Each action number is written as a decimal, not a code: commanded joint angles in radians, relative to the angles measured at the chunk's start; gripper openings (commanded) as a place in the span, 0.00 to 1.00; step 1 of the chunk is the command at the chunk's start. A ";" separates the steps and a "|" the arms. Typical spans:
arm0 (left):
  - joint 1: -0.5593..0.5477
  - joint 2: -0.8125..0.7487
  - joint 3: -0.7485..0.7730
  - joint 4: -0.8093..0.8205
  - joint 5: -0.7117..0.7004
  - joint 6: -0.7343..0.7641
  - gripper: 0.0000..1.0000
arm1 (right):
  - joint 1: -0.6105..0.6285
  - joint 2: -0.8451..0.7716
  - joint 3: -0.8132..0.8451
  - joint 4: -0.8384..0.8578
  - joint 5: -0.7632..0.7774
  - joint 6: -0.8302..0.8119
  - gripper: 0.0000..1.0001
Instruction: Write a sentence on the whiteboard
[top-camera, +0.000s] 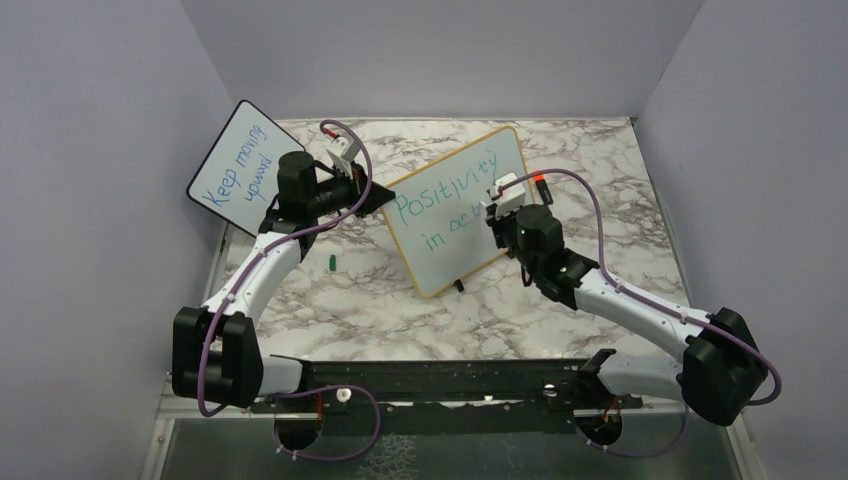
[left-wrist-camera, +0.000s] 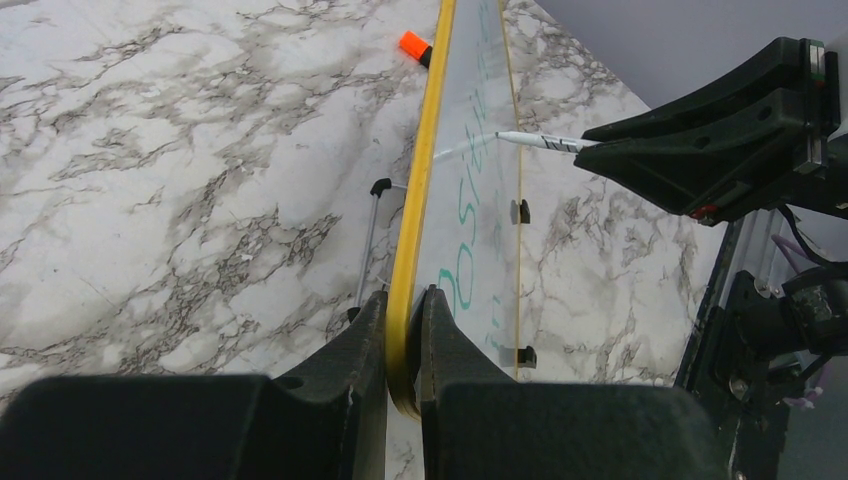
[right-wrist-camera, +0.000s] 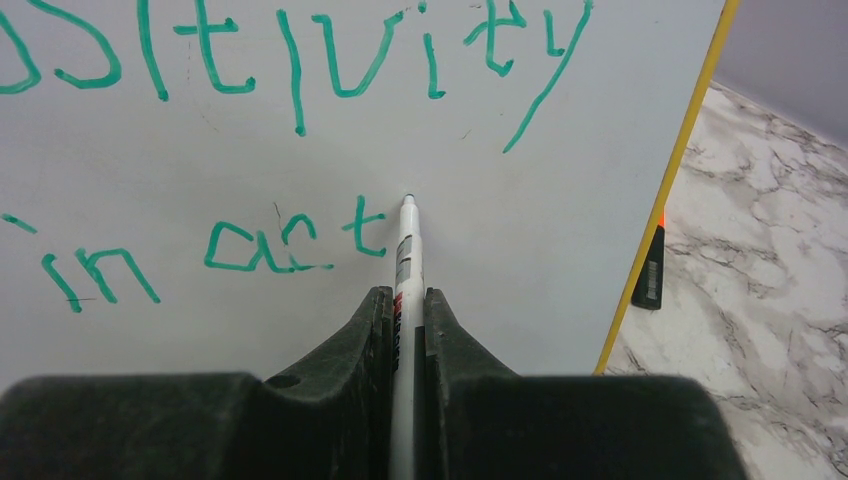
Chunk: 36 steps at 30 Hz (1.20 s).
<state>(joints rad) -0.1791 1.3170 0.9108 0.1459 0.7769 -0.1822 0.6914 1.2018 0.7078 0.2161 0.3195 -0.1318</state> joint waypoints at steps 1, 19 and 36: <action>-0.013 0.041 -0.021 -0.123 -0.071 0.083 0.00 | -0.009 -0.033 0.017 -0.016 -0.003 -0.001 0.00; -0.013 0.037 -0.021 -0.123 -0.071 0.084 0.00 | -0.009 -0.016 -0.001 -0.008 -0.018 0.023 0.01; -0.013 0.041 -0.020 -0.123 -0.073 0.084 0.00 | -0.009 -0.027 -0.029 -0.072 -0.029 0.054 0.00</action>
<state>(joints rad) -0.1791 1.3167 0.9108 0.1455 0.7773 -0.1822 0.6861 1.1904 0.7013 0.1776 0.3191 -0.1024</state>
